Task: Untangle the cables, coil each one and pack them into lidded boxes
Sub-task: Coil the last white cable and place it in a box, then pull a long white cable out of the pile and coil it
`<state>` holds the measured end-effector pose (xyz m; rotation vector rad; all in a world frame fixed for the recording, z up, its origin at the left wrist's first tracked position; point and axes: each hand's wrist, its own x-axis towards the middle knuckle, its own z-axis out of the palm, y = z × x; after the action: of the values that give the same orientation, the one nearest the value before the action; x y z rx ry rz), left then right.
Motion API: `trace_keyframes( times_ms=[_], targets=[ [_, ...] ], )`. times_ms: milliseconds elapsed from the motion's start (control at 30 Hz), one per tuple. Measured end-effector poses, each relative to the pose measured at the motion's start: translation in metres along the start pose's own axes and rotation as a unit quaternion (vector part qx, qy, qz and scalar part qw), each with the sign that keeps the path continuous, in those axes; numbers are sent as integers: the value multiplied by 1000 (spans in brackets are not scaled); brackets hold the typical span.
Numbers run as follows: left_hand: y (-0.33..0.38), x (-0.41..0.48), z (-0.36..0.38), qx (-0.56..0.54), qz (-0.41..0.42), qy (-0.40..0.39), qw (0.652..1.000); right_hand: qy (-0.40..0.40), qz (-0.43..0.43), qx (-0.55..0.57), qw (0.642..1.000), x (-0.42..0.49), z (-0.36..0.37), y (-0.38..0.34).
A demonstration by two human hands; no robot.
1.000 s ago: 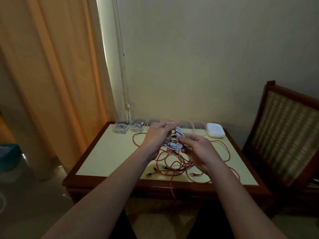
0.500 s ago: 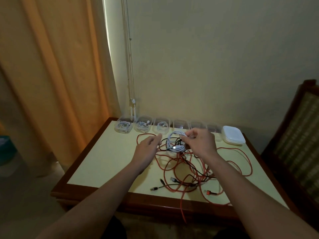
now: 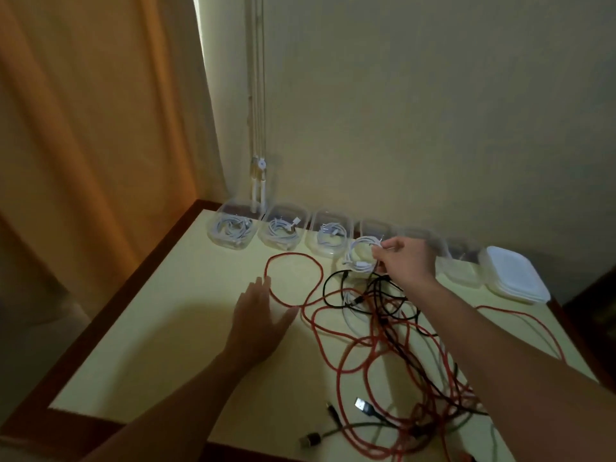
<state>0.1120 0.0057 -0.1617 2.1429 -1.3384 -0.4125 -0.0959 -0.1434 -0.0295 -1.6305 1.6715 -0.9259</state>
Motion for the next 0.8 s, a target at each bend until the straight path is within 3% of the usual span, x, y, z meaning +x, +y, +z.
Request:
trace_keyframes(
  times_ms=[233, 667, 800],
  targets=[
    [-6, 45, 13, 32, 40, 61, 997, 9, -11, -11, 1000, 66, 56, -1],
    [-8, 69, 19, 76, 73, 75, 992, 5, -104, -104, 989, 109, 122, -12],
    [-8, 70, 19, 85, 71, 68, 991, 5, -170, -222, 960, 112, 124, -2]
  ],
)
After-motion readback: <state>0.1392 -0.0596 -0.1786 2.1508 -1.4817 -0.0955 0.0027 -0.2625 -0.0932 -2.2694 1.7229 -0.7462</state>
